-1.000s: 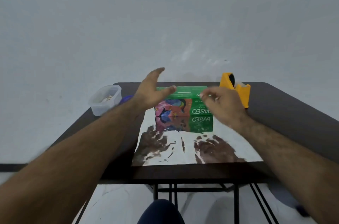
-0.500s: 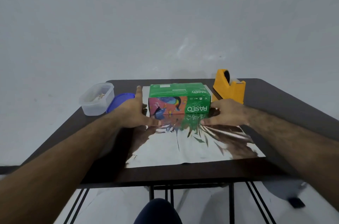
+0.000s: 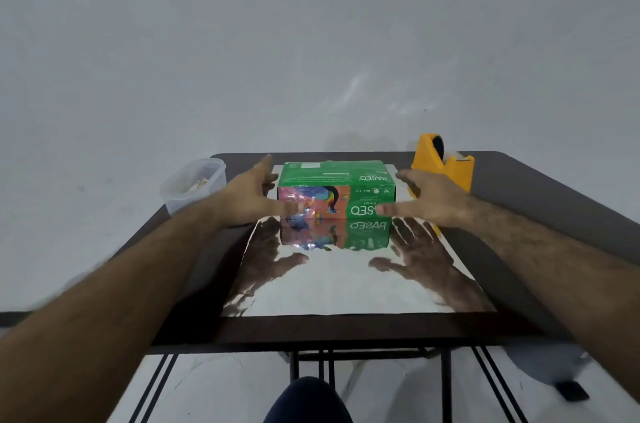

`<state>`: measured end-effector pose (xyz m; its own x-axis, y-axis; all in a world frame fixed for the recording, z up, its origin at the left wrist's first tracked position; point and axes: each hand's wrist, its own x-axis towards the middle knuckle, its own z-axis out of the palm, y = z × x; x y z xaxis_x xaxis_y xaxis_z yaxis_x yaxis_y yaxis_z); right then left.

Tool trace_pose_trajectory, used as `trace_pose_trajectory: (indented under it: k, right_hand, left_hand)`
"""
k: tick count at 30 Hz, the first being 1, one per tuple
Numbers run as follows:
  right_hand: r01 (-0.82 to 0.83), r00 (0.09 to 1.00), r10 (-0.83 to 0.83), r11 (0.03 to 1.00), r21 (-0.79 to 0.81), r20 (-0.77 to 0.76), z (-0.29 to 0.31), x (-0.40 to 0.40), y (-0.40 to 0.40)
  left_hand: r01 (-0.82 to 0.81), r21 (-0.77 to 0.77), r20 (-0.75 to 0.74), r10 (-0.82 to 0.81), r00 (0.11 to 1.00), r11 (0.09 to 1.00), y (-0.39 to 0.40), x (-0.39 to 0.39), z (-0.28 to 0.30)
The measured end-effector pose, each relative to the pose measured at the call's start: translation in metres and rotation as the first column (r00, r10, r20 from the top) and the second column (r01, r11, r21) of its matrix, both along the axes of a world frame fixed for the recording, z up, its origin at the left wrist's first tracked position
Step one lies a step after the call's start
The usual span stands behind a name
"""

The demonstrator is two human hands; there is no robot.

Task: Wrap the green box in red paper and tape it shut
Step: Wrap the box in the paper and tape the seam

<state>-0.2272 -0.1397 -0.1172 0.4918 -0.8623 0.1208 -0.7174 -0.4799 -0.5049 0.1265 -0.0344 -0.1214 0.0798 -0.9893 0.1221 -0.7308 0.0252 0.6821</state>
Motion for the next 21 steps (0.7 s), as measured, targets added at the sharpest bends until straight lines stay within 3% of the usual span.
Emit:
trace_pose_trajectory:
  k: [3,6,12,21]
  right_hand:
    - [-0.046,0.949,0.01,0.993,0.108,0.314,0.007,0.007,-0.012]
    - [-0.137,0.886,0.016,0.964,0.228,0.462,0.002,0.014,-0.027]
    - [-0.3,0.829,0.087,0.902,0.31,0.552,-0.024,0.012,-0.047]
    - [-0.269,0.787,0.053,0.926,0.265,0.614,-0.026,0.01,-0.062]
  left_hand:
    - [-0.008,-0.025,-0.12,0.005,0.993,1.0,-0.011,-0.005,0.003]
    - [0.028,-0.013,-0.21,-0.03,0.977,1.0,-0.022,-0.007,-0.003]
    - [0.077,0.017,-0.274,-0.07,0.959,0.997,-0.035,0.002,-0.014]
    - [0.007,-0.115,-0.323,-0.044,0.945,0.993,-0.049,-0.004,-0.011]
